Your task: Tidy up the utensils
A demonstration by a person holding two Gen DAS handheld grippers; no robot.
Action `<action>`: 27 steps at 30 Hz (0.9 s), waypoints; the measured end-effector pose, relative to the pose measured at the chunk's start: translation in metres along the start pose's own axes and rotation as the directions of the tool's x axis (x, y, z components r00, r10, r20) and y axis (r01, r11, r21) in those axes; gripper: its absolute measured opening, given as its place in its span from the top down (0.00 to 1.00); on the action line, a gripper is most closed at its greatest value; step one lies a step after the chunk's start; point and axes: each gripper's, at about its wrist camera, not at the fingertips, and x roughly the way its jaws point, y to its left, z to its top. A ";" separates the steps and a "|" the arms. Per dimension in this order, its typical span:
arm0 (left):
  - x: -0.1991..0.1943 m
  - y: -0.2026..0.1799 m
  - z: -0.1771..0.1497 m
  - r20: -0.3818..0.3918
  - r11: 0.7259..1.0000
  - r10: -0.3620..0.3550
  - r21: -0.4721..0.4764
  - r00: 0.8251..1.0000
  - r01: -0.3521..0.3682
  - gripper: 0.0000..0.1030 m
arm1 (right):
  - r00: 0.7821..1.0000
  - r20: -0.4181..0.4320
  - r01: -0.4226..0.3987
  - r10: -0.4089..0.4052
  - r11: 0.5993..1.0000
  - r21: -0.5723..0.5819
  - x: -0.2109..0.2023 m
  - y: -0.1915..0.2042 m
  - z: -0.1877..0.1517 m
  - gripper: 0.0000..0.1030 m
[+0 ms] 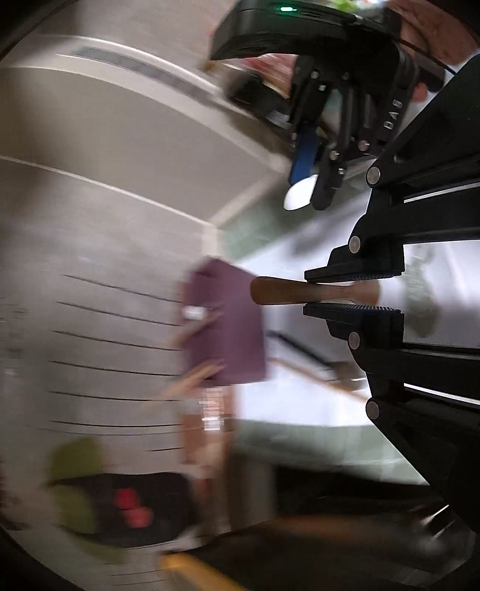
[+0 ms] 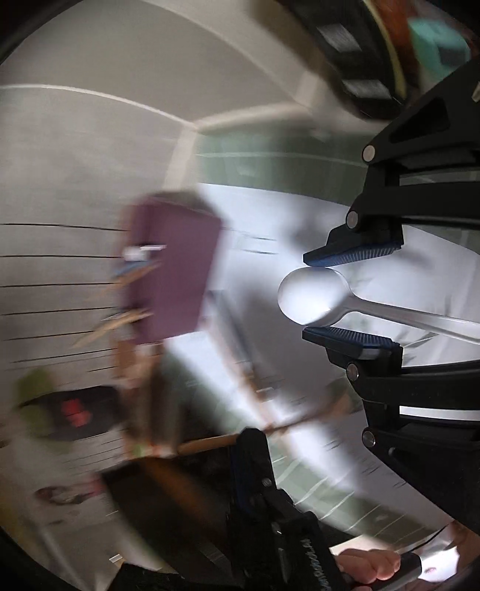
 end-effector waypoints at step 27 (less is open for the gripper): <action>0.047 0.034 0.153 0.234 0.981 0.181 -0.108 0.955 -0.160 0.89 | 0.826 0.518 0.245 -0.224 0.969 0.029 -0.021 -0.047 0.214 0.71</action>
